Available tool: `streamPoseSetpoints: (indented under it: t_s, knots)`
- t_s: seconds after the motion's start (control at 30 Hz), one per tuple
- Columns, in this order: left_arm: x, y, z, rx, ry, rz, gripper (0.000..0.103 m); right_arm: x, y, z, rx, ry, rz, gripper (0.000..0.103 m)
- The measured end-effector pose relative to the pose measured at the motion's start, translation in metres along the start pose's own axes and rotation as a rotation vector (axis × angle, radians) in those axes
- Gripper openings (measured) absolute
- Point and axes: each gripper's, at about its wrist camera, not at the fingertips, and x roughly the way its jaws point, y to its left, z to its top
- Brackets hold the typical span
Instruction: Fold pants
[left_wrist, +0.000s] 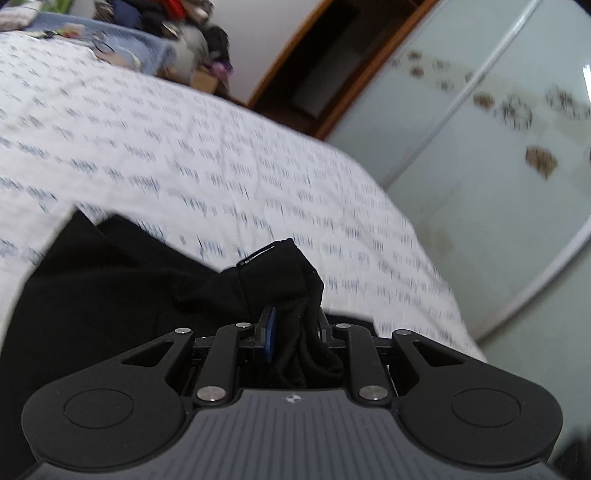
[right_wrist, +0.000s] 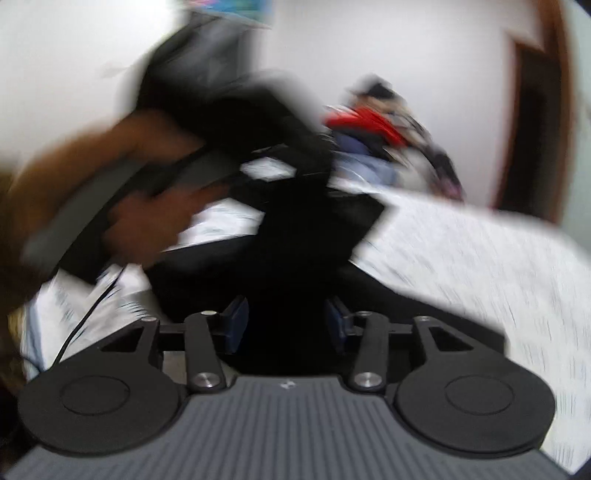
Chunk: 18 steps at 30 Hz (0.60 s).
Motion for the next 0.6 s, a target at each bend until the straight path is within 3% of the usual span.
streamPoseSetpoints:
  t_s: [0.07,0.1,0.17,0.23,0.27,0.37,0.43,0.47,0.5,0.57,0.6]
  knots:
    - [0.007,-0.004,-0.009,0.014,0.027,-0.004,0.020,-0.006,-0.051,-0.004,0.264,0.015,-0.036,0.068]
    - [0.008,-0.006,-0.012,0.018,0.035,-0.001,0.022,-0.007,-0.078,-0.008,0.421,0.019,-0.019,0.069]
    - [0.006,-0.010,-0.017,0.036,0.050,-0.037,0.028,-0.004,-0.125,-0.021,0.708,0.013,0.111,0.069]
    - [0.003,-0.013,-0.019,0.033,0.081,-0.148,0.029,0.007,-0.152,-0.032,0.902,0.009,0.226,0.070]
    - [0.002,-0.015,-0.019,0.039,0.088,-0.170,0.029,0.012,-0.157,-0.033,0.932,0.007,0.257,0.070]
    - [-0.011,-0.017,-0.017,0.083,0.037,-0.072,0.030,0.026,-0.155,-0.024,0.887,0.021,0.255,0.073]
    - [-0.021,-0.008,-0.012,0.048,0.020,-0.057,0.031,0.037,-0.151,-0.017,0.853,0.068,0.230,0.073]
    - [-0.025,-0.003,-0.011,0.044,0.019,-0.042,0.038,0.041,-0.148,-0.015,0.835,0.090,0.209,0.073]
    - [-0.030,0.000,-0.011,0.060,0.017,-0.006,0.051,0.042,-0.149,-0.014,0.818,0.105,0.211,0.072]
    - [-0.041,0.001,-0.015,0.132,-0.018,0.108,0.067,0.046,-0.143,-0.011,0.804,0.125,0.241,0.068]
    - [-0.046,0.000,-0.018,0.174,-0.040,0.153,0.067,0.050,-0.138,-0.009,0.786,0.132,0.246,0.067]
